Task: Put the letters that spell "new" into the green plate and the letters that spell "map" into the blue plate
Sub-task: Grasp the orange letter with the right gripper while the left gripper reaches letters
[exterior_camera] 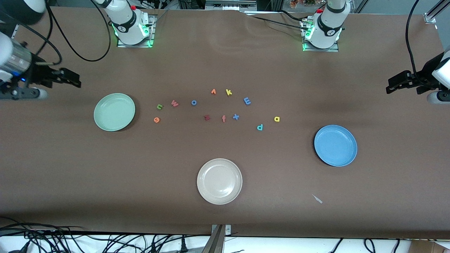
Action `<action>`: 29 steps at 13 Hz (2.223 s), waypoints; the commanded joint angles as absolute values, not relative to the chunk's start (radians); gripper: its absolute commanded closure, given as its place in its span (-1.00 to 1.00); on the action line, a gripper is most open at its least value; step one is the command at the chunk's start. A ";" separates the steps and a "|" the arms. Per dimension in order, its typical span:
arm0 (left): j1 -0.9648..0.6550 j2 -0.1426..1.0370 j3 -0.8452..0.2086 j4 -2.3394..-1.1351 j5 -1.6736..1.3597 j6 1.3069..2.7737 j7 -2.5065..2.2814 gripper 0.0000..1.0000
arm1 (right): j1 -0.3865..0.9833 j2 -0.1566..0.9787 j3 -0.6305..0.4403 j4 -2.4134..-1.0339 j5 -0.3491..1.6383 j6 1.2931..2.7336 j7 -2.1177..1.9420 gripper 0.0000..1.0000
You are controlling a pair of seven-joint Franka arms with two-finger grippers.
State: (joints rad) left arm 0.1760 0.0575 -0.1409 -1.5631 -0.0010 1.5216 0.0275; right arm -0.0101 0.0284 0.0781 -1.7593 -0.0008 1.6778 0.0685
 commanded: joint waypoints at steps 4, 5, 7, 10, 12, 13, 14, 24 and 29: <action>0.155 0.162 -0.144 -1.548 -0.051 1.514 0.037 -1.00 | 0.138 0.110 0.204 -2.092 -0.047 2.208 0.610 -1.00; 0.138 0.176 -0.156 -1.552 -0.052 1.516 0.037 -1.00 | 0.156 0.165 0.204 -2.091 -0.120 2.232 0.682 -1.00; 0.120 0.192 -0.189 -1.604 -0.070 1.584 0.037 -1.00 | 0.202 0.268 0.204 -2.095 -0.237 2.307 0.864 -0.99; 0.120 0.184 -0.237 -1.687 -0.118 1.673 0.035 -1.00 | 0.212 0.374 0.204 -2.105 -0.247 2.420 0.950 -0.89; 0.120 0.160 -0.279 -1.794 -0.118 1.779 0.034 -1.00 | 0.212 0.415 0.202 -2.123 -0.247 2.475 0.979 -0.77; 0.120 0.137 -0.300 -1.865 -0.118 1.860 0.034 -1.00 | 0.209 0.442 0.198 -2.137 -0.245 2.523 0.991 -0.75; 0.120 0.126 -0.328 -1.929 -0.118 1.935 0.031 -1.00 | 0.203 0.463 0.198 -2.143 -0.245 2.554 0.999 -0.67; 0.061 0.296 -0.520 -2.220 0.154 2.461 -0.384 -1.00 | 0.202 0.466 0.169 -2.168 -0.245 2.556 1.002 -0.14; 0.028 0.474 -0.520 -2.125 0.318 2.453 -0.499 -1.00 | 0.202 0.439 0.169 -2.157 -0.244 2.537 0.996 0.95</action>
State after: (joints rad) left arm 0.0511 0.4090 -0.5214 -2.1915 0.2796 2.4669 -0.4663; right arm 0.2023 0.4698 0.1699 -2.1429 -0.2278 2.5435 0.9860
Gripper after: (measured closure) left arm 0.000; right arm 0.722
